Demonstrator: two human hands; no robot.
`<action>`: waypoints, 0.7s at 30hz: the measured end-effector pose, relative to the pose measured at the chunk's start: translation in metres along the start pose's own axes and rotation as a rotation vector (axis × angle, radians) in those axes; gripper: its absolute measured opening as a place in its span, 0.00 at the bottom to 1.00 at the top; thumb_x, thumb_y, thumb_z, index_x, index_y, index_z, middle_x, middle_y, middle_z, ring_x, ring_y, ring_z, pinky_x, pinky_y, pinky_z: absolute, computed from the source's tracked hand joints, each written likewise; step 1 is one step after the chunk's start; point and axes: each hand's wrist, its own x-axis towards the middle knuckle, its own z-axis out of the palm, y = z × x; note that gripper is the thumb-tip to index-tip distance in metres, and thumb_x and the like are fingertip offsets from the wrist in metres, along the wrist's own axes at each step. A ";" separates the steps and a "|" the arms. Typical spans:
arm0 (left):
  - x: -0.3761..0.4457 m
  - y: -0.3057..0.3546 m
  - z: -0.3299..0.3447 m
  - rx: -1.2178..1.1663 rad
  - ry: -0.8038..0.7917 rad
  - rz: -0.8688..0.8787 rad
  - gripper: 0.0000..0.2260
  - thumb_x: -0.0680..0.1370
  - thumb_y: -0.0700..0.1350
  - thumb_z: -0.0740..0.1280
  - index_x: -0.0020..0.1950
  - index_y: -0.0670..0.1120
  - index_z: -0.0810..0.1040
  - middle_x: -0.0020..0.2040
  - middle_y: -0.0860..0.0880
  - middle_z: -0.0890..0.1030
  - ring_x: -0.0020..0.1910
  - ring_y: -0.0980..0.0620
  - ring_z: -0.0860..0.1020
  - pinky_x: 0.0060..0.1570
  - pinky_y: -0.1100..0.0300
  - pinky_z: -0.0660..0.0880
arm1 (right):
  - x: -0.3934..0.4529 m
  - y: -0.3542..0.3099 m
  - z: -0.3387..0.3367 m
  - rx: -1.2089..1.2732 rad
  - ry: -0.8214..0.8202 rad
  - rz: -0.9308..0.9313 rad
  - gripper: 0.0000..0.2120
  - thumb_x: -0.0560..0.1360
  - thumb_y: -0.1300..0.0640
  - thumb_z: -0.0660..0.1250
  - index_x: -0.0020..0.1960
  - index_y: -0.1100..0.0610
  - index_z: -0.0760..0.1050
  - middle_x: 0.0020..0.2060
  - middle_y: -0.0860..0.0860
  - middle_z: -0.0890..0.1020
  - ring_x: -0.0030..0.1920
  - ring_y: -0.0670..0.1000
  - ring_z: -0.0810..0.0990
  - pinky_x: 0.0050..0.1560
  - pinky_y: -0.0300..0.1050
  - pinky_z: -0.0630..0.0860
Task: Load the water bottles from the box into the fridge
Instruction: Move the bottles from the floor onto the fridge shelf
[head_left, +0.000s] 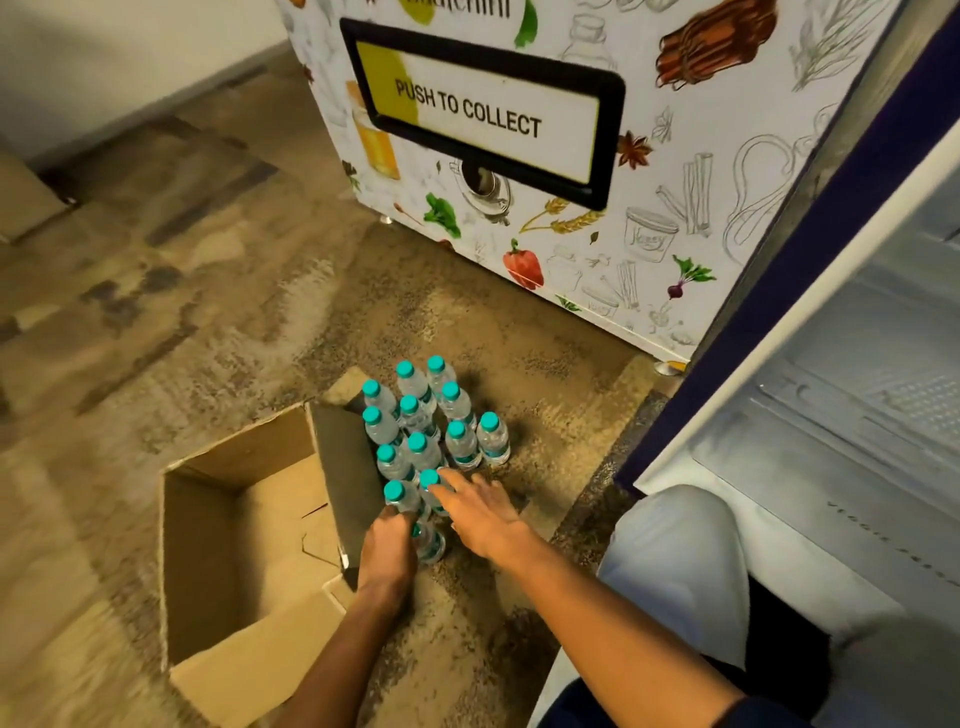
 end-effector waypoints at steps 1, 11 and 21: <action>0.002 -0.002 0.000 -0.002 -0.003 0.001 0.17 0.77 0.41 0.67 0.67 0.46 0.76 0.62 0.43 0.76 0.59 0.44 0.76 0.55 0.58 0.72 | 0.003 -0.002 -0.001 -0.005 -0.008 -0.006 0.34 0.77 0.70 0.62 0.78 0.52 0.56 0.79 0.50 0.51 0.73 0.64 0.61 0.72 0.64 0.61; 0.014 -0.010 0.002 0.001 -0.035 -0.041 0.10 0.76 0.38 0.67 0.57 0.45 0.79 0.55 0.46 0.80 0.51 0.50 0.76 0.44 0.64 0.67 | 0.034 -0.011 0.011 -0.106 -0.041 -0.062 0.40 0.74 0.70 0.66 0.79 0.51 0.53 0.79 0.48 0.44 0.71 0.65 0.65 0.66 0.61 0.69; 0.020 -0.011 0.010 0.015 -0.008 -0.063 0.11 0.78 0.37 0.65 0.60 0.44 0.78 0.56 0.44 0.79 0.55 0.48 0.76 0.48 0.63 0.69 | 0.017 0.020 0.043 -0.036 0.089 -0.055 0.18 0.83 0.55 0.54 0.71 0.59 0.64 0.47 0.48 0.72 0.60 0.63 0.75 0.57 0.55 0.72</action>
